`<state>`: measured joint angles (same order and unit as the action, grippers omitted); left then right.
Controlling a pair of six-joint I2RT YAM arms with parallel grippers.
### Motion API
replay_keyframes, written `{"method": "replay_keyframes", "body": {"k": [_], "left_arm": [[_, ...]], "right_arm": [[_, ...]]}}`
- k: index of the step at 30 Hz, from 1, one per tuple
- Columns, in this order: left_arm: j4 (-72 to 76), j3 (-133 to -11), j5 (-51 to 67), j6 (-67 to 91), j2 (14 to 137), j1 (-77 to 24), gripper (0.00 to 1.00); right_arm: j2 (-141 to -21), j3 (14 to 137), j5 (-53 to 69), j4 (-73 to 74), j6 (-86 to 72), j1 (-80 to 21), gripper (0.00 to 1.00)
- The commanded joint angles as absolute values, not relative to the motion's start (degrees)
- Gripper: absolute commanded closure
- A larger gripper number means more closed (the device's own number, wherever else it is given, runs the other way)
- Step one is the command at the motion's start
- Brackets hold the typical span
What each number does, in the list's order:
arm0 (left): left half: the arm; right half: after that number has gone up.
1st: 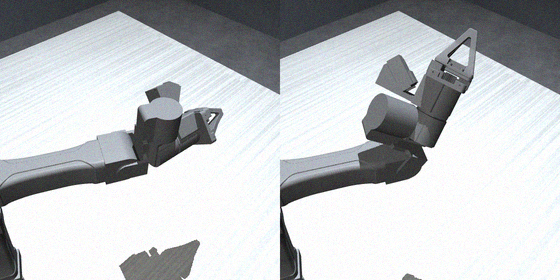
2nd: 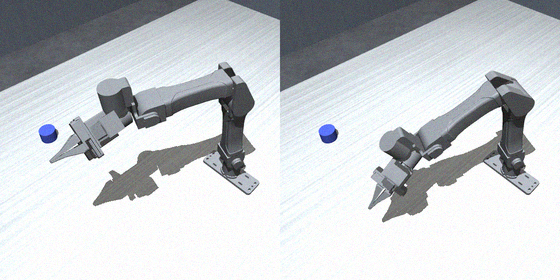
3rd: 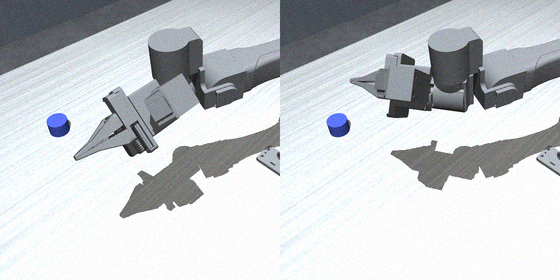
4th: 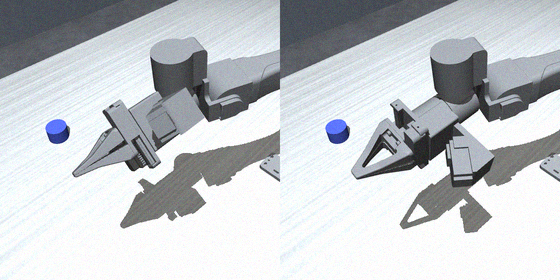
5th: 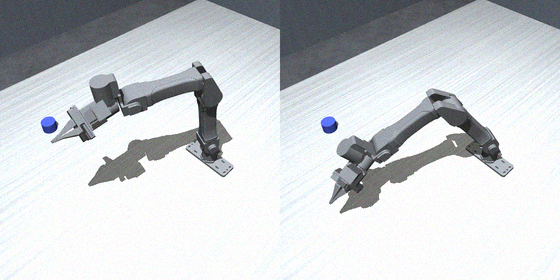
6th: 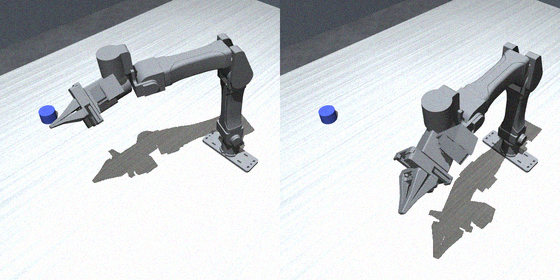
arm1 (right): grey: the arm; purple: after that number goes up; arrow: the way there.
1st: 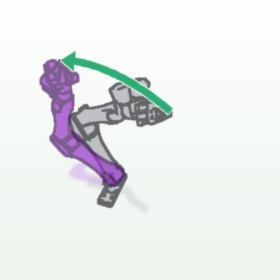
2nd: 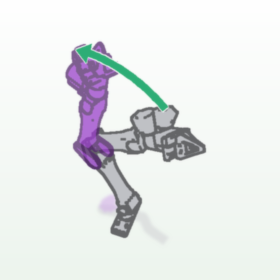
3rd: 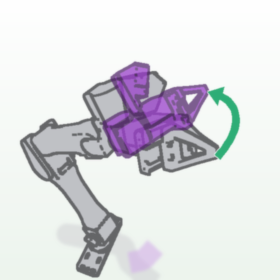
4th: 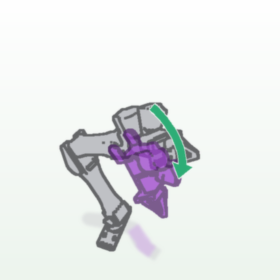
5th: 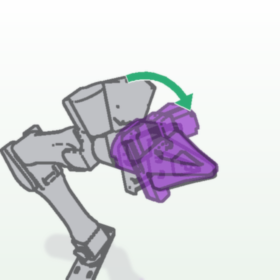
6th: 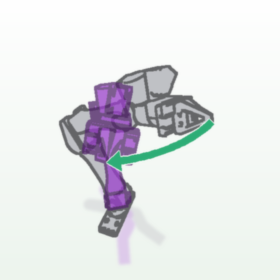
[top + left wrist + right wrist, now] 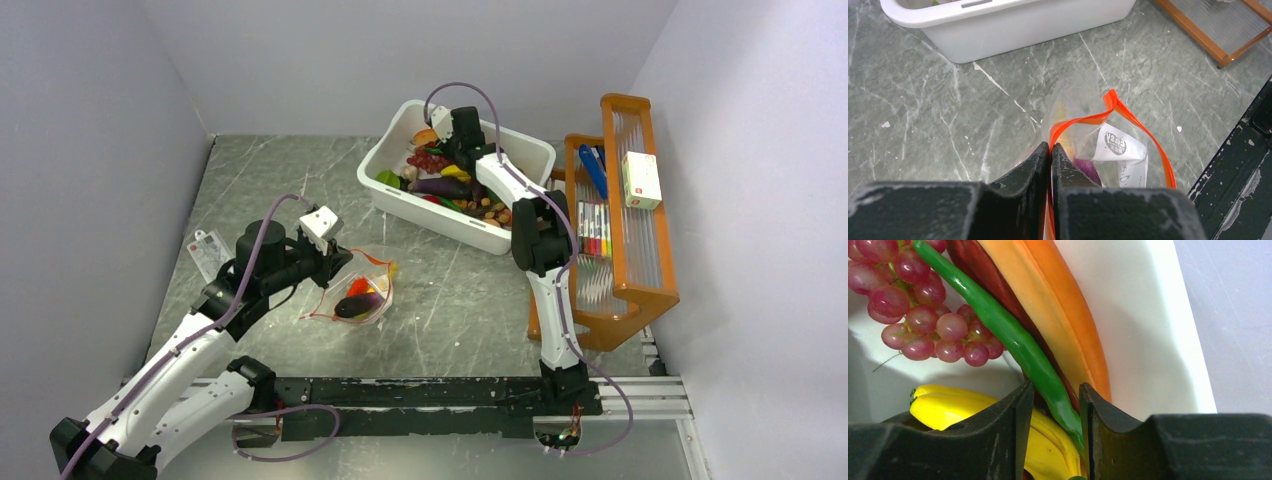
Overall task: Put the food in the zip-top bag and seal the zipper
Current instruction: Pick up the fake vegetable from the bin.
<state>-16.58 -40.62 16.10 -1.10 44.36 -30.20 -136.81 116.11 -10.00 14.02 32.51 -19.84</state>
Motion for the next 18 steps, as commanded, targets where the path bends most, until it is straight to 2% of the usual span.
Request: {"method": "replay_keyframes", "body": {"k": [1, 10, 16, 18], "left_arm": [[-15.05, -40.93, 15.69, -1.67, 43.83, -29.88, 0.93], [-15.29, -40.95, 15.05, -1.67, 43.34, -29.88, 0.93], [-14.70, -40.67, 14.02, -1.76, 43.56, -29.88, 0.93], [-15.50, -41.35, 13.74, -1.65, 44.25, -29.83, 0.93]], "right_arm": [[-139.27, 117.69, -11.42, 13.58, 33.75, -19.60, 0.61], [-138.97, 115.31, -10.48, 12.11, 33.84, -19.61, 0.64], [-136.77, 113.64, -13.44, 9.54, 35.44, -19.60, 0.80], [-134.95, 112.17, -14.35, 8.81, 35.60, -19.70, 0.82]]}}
